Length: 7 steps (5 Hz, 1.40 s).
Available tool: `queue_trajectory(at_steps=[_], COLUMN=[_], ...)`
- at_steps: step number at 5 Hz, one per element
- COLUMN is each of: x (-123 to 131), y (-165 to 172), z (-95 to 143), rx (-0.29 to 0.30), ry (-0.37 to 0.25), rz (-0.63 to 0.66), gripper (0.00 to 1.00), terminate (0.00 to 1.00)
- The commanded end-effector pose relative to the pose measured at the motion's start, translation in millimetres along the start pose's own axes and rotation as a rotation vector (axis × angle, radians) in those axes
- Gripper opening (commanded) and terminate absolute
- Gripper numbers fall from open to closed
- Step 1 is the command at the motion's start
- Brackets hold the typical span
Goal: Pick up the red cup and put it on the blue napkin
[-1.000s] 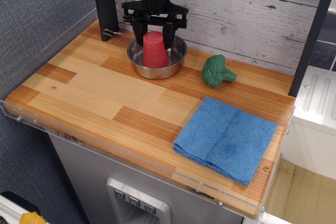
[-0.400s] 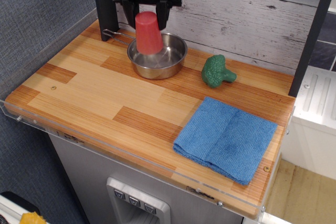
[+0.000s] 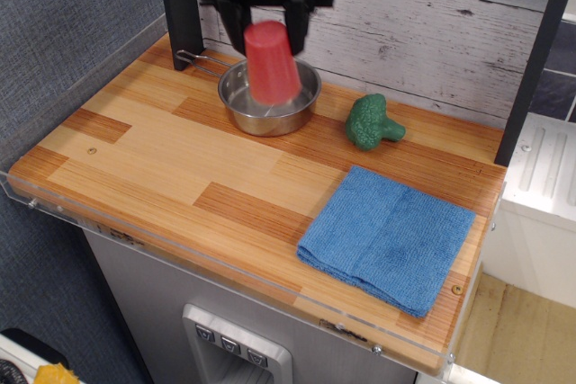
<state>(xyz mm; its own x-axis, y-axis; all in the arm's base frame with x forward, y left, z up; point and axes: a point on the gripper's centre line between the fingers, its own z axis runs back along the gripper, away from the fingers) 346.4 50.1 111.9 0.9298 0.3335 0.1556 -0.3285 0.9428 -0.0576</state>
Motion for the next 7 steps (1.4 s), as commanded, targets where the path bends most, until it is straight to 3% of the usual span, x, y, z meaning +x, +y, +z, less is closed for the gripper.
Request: queue_trajectory(at_steps=[1, 2, 4, 7], x=[-37.4, -64.7, -93.2, -98.3], y=[-27.0, -50.3, -71.2, -90.5], z=[13.4, 14.1, 2.9, -29.1], rx=[-0.061, -0.072, -0.046, -0.038], ry=[-0.022, 0.0, 0.007, -0.022], rz=[-0.076, -0.114, -0.18, -0.223], gripper=[0.0, 0.0, 0.0, 0.0], terminate=[0.0, 0.0, 0.0, 0.0])
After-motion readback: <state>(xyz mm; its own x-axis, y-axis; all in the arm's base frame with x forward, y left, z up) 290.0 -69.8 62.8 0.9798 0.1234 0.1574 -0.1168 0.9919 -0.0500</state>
